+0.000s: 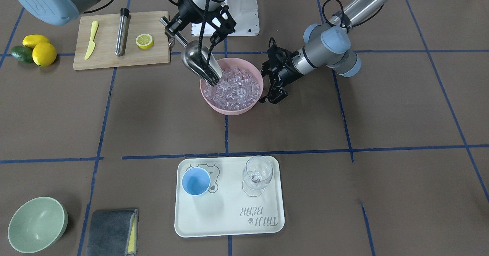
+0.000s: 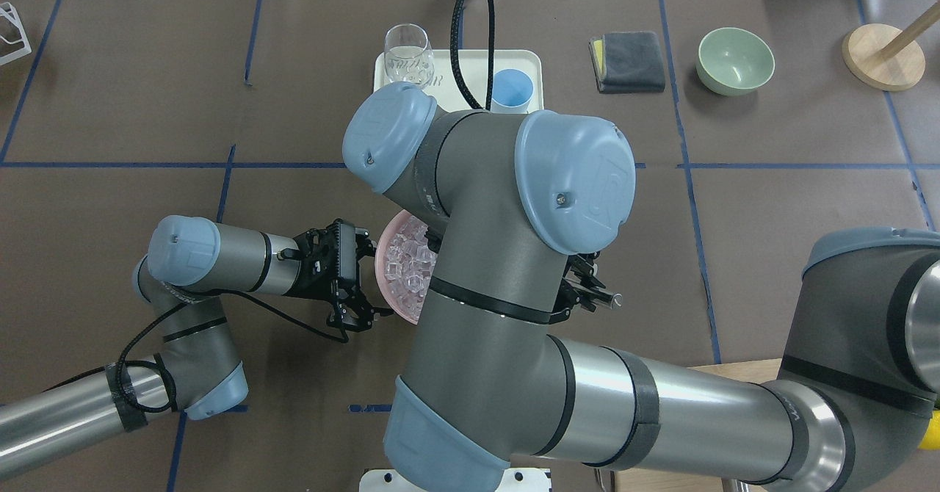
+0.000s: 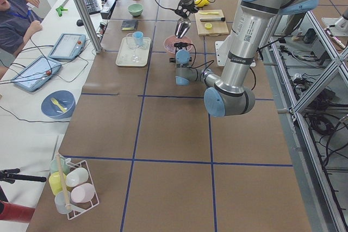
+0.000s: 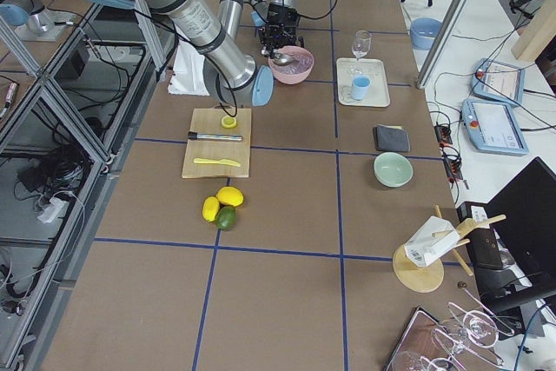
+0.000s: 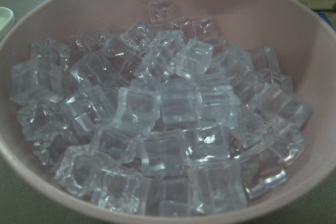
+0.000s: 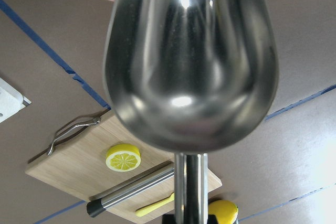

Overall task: Put ice in cup with scoop
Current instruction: 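Dig the scoop into the ice cubes with the right gripper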

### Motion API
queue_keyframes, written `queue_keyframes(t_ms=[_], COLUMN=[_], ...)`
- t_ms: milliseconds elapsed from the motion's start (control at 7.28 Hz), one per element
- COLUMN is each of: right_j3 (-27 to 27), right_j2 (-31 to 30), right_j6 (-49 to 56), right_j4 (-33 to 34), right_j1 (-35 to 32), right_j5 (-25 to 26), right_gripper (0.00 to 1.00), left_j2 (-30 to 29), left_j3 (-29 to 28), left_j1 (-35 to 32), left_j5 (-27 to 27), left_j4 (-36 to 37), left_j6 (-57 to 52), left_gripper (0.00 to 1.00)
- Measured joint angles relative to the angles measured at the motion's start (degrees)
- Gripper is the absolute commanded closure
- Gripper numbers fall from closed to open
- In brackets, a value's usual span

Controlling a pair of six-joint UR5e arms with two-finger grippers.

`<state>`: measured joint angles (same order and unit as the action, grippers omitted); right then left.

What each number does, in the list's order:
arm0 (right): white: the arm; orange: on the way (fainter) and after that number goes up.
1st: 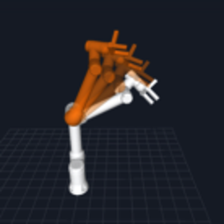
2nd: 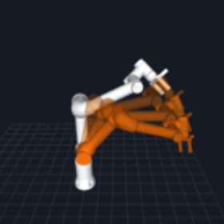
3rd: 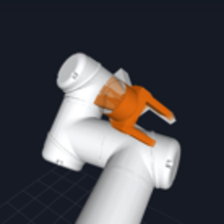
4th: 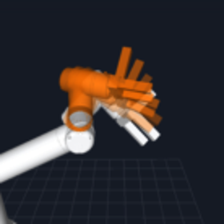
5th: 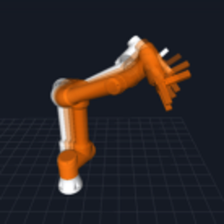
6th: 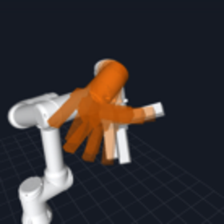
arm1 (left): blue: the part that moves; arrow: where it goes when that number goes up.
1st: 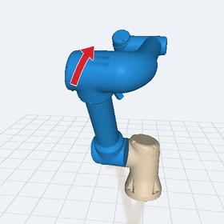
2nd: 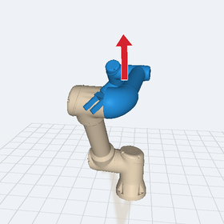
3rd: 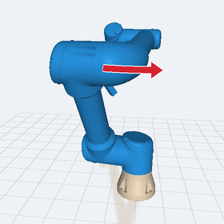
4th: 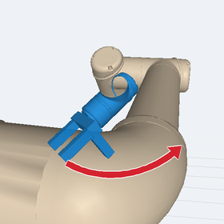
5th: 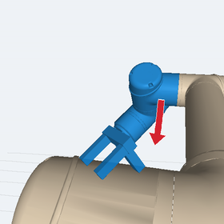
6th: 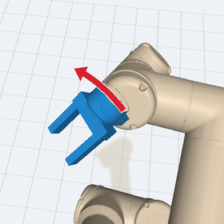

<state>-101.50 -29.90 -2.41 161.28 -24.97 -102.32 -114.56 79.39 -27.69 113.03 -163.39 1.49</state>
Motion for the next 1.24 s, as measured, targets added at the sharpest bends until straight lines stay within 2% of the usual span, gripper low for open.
queue_keyframes(t_ms=[824, 1236], right_j3=[2.61, 6.42], right_j2=[0.14, 0.15], right_j6=[0.3, 0.11], right_j4=[-0.08, -5.67], right_j1=[3.54, 3.84], right_j5=[2.96, 3.57], right_gripper=[1.0, 1.0], left_j2=[-0.13, -0.13], left_j3=[-0.03, -0.03], left_j1=[0.0, 0.0], left_j5=[0.0, 0.0], left_j4=[0.0, 0.0], left_j6=[0.0, 0.0], left_gripper=[0.0, 0.0])
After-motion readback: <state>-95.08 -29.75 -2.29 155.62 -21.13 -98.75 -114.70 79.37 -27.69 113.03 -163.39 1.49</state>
